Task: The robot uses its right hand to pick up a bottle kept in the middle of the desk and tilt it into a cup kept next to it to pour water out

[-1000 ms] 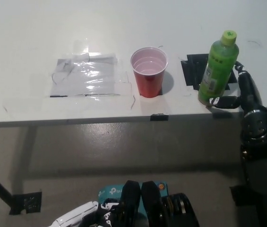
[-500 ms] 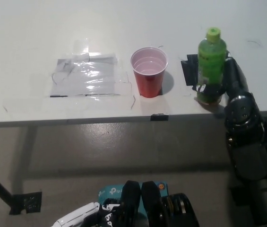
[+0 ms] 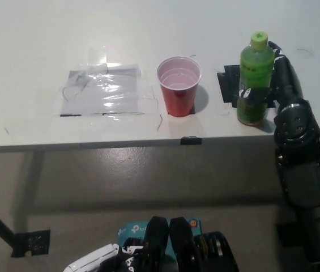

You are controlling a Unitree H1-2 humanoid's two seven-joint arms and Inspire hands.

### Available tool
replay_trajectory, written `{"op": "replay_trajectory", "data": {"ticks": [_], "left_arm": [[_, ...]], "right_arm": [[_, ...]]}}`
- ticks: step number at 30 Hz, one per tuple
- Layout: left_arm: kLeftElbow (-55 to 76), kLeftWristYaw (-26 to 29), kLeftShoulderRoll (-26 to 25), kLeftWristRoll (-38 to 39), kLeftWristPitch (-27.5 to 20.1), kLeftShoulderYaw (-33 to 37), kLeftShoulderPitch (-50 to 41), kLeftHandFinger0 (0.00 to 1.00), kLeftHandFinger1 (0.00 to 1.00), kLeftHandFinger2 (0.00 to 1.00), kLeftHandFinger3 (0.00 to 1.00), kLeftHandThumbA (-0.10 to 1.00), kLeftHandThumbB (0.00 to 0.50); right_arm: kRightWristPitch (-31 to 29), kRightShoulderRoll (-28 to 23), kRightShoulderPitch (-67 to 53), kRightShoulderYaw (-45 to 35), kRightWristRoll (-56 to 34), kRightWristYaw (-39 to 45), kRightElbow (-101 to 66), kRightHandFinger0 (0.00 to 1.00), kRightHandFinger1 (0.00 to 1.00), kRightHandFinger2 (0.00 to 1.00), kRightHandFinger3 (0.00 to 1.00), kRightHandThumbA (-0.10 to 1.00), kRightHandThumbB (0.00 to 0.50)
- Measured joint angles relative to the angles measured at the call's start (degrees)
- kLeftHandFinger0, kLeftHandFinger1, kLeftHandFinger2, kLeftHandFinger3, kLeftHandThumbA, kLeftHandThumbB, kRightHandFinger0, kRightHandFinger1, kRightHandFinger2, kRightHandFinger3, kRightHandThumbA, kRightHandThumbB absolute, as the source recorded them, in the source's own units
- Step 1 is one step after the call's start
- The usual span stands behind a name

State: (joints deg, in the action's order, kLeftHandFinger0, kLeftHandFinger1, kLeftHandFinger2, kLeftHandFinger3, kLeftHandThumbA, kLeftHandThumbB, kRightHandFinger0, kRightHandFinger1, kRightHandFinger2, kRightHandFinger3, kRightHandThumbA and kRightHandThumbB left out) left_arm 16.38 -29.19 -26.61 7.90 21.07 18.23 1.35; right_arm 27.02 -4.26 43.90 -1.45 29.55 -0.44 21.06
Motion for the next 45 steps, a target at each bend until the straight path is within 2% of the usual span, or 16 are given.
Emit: {"op": "replay_trajectory", "data": {"ticks": [1, 2, 3, 4, 7, 11, 16, 19, 24, 26, 28, 31, 35, 39, 42, 45], "left_arm": [[0.0, 0.0, 0.0, 0.0, 0.0, 0.0, 0.0, 1.0, 1.0, 1.0, 1.0, 0.37, 0.5], [0.0, 0.0, 0.0, -0.1, 0.0, 0.0, 0.0, 1.0, 1.0, 1.0, 1.0, 0.36, 0.5], [0.0, 0.0, 0.0, -0.1, 0.0, 0.0, 0.0, 1.0, 1.0, 1.0, 1.0, 0.37, 0.5], [0.0, 0.0, 0.0, -0.1, 0.1, 0.1, 0.0, 1.0, 1.0, 1.0, 1.0, 0.38, 0.5], [0.0, 0.0, 0.0, -0.3, 0.2, 0.3, 0.1, 1.0, 1.0, 1.0, 1.0, 0.37, 0.5], [0.0, -0.1, 0.0, -0.4, 0.3, 0.4, 0.4, 1.0, 1.0, 1.0, 1.0, 0.37, 0.5], [0.0, -0.2, 0.0, -0.4, 0.3, 0.4, 0.4, 1.0, 1.0, 1.0, 1.0, 0.38, 0.5], [0.0, -0.3, 0.0, -0.5, 0.4, 0.4, 0.4, 1.0, 1.0, 1.0, 1.0, 0.38, 0.5], [0.0, -0.4, 0.0, -0.5, 0.4, 0.4, 0.4, 1.0, 1.0, 1.0, 1.0, 0.38, 0.5], [0.0, -0.5, 0.0, -0.5, 0.4, 0.4, 0.5, 1.0, 1.0, 1.0, 1.0, 0.38, 0.5], [0.0, -0.5, 0.0, -0.5, 0.4, 0.4, 0.5, 1.0, 1.0, 1.0, 1.0, 0.36, 0.5], [0.3, -0.6, 0.0, -0.5, 0.9, 0.4, 0.4, 1.0, 1.0, 1.0, 1.0, 0.38, 0.5], [0.3, -0.8, 0.0, -0.6, 1.1, 0.4, 0.4, 1.0, 1.0, 1.0, 1.0, 0.37, 0.5], [0.3, -1.0, 0.0, -0.6, 1.2, 0.4, 0.4, 1.0, 1.0, 1.0, 1.0, 0.38, 0.5], [0.3, -1.2, 0.0, -0.7, 1.2, 0.4, 0.5, 1.0, 1.0, 1.0, 1.0, 0.38, 0.5], [0.3, -1.3, 0.0, -0.7, 1.2, 0.4, 0.5, 1.0, 1.0, 1.0, 1.0, 0.37, 0.5]], "right_arm": [[0.0, 0.0, 0.0, 0.1, 0.0, -0.4, 0.0, 0.17, 0.19, 0.41, 1.0, 0.32, 0.06], [-0.1, 0.0, 0.0, 0.3, 0.0, -1.0, 0.0, 0.04, 0.03, 0.18, 1.0, 0.06, 0.024], [-0.1, 0.0, 0.0, 0.5, 0.0, -1.5, 0.1, 0.0, 0.0, 0.02, 1.0, -0.09, 0.002], [-0.2, 0.0, -0.1, 0.9, 0.1, -2.1, 0.3, 0.0, 0.0, 0.0, 1.0, -0.1, 0.0], [-1.3, -0.1, -0.5, 2.2, 0.1, -3.6, 0.5, 0.0, 0.0, 0.0, 0.67, -0.1, 0.0], [-1.9, -0.5, -0.7, 3.9, 0.0, -4.1, 0.7, 0.0, 0.0, 0.0, 0.38, -0.1, 0.0], [-2.5, -0.8, -0.8, 4.9, -0.1, -4.1, 0.7, 0.0, 0.0, 0.03, 0.1, -0.1, 0.0], [-2.7, -1.2, -0.8, 5.4, -0.4, -4.1, 0.7, 0.0, 0.07, 0.23, 0.09, -0.1, 0.0], [-3.3, -2.3, -1.0, 6.4, -0.4, -4.1, 0.7, 0.0, 0.11, 0.31, 0.14, -0.1, 0.0], [-3.4, -2.7, -1.0, 6.9, -0.4, -4.1, 0.7, 0.24, 0.2, 0.36, 0.15, -0.1, 0.008], [-3.6, -3.5, -1.0, 8.2, -0.1, -4.1, 0.7, 0.32, 0.17, 0.3, 0.17, -0.1, 0.0], [-4.1, -4.9, -1.0, 10.5, 0.5, -4.1, 0.6, 0.62, 0.21, 0.26, 0.22, -0.1, 0.0], [-5.5, -7.8, -1.0, 15.6, 2.6, -4.0, 0.5, 0.78, 0.16, 0.15, 0.34, -0.07, 0.007], [-7.1, -10.2, -0.6, 21.2, 5.4, -3.9, 0.5, 0.72, 0.0, 0.0, 0.4, -0.02, 0.0], [-8.1, -11.3, 0.1, 24.8, 7.6, -3.9, 0.7, 0.59, 0.0, 0.0, 0.44, 0.01, 0.0], [-9.5, -11.6, 1.1, 27.4, 9.4, -4.0, 1.7, 0.77, 0.03, 0.01, 0.48, 0.06, 0.0]]}}
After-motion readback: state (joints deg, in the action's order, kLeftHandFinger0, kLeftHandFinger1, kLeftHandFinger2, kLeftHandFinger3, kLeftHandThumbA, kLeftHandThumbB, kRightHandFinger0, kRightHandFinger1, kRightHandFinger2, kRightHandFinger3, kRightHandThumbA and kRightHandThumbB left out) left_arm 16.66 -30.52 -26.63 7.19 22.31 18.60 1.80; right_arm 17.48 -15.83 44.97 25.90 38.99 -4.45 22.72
